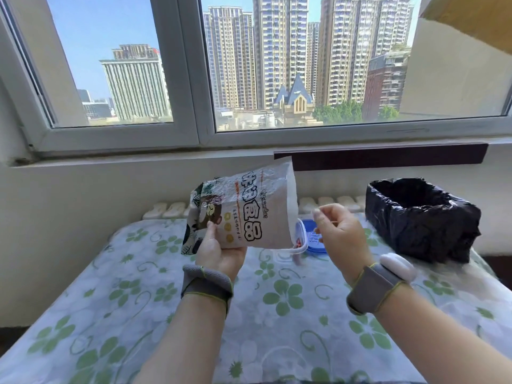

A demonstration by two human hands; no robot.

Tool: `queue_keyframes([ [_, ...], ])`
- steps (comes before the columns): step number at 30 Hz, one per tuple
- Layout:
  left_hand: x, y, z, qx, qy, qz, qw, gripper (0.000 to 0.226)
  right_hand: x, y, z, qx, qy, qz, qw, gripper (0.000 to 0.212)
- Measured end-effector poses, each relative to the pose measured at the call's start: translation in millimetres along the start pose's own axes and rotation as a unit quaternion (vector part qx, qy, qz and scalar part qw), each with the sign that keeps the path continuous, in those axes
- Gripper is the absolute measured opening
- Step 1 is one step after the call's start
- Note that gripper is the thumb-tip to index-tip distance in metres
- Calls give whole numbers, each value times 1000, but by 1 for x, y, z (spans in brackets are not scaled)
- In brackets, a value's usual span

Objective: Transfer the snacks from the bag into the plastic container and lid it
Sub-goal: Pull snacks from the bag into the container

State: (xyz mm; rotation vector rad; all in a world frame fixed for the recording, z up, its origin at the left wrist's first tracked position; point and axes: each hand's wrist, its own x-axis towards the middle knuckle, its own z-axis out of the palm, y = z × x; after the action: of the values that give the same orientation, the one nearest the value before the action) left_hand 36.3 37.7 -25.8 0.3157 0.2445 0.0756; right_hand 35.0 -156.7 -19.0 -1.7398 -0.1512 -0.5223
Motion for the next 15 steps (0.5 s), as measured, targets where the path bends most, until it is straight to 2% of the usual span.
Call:
queue_keyframes([
  [2,8,3,-3,6,4,14,1000,34,2,19,4,-89,-66,36,993,5],
  [5,16,5,-7,14,12,24,1000,36,0,39,12,-197,-148,57,968,33],
  [7,19,4,-8,15,11,29,999,36,-4,41,17,-222,-178,45,958,40],
  [9,22,3,-10,21,6,32,999,34,-6,44,21,-248,-189,20,950,39],
  [13,29,5,-15,43,-17,30,998,33,-8,46,22,-251,-169,-3,953,16],
  [15,33,7,-18,55,-35,33,997,37,-9,46,19,-252,-166,-16,953,16],
])
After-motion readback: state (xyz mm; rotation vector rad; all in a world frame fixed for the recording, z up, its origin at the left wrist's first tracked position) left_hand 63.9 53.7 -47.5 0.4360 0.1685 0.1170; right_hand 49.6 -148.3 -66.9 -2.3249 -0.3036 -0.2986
